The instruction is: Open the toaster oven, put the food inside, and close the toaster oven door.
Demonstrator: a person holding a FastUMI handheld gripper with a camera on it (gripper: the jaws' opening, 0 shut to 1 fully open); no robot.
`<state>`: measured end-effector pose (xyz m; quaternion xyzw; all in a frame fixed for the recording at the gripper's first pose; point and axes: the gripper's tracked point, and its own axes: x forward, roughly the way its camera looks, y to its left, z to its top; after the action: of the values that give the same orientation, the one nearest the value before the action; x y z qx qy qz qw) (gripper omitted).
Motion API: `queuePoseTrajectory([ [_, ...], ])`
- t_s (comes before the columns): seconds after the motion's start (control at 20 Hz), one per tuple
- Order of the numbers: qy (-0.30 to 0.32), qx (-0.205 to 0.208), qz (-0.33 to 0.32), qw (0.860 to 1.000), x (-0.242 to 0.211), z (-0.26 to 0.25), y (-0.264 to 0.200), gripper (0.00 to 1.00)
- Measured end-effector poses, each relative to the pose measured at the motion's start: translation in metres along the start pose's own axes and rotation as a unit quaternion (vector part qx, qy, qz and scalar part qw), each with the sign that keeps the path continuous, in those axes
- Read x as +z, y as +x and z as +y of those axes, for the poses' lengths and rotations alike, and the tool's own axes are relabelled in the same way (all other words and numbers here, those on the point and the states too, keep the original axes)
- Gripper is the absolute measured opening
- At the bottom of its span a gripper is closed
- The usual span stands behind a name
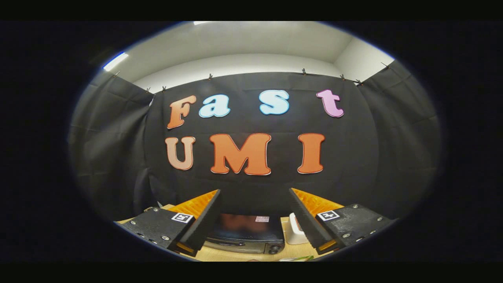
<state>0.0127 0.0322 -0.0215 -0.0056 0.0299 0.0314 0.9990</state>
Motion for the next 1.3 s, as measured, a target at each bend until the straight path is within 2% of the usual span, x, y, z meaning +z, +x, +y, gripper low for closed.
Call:
queuePoseTrajectory([
  [0.25, -0.003, 0.012, 0.021, 1.000, -0.018, 0.013, 0.005, 0.99],
  [0.45, 0.010, 0.023, 0.053, 0.998, -0.051, 0.029, 0.009, 0.99],
  [0.95, 0.002, 0.047, 0.185, 0.982, -0.193, 0.075, 0.030, 0.99],
  [1.05, 0.005, 0.042, 0.219, 0.975, -0.224, 0.079, 0.034, 0.98],
  [1.15, 0.009, 0.033, 0.230, 0.973, -0.240, 0.085, 0.041, 0.97],
  [1.3, -0.016, 0.018, 0.237, 0.971, -0.261, 0.088, 0.052, 0.96],
])
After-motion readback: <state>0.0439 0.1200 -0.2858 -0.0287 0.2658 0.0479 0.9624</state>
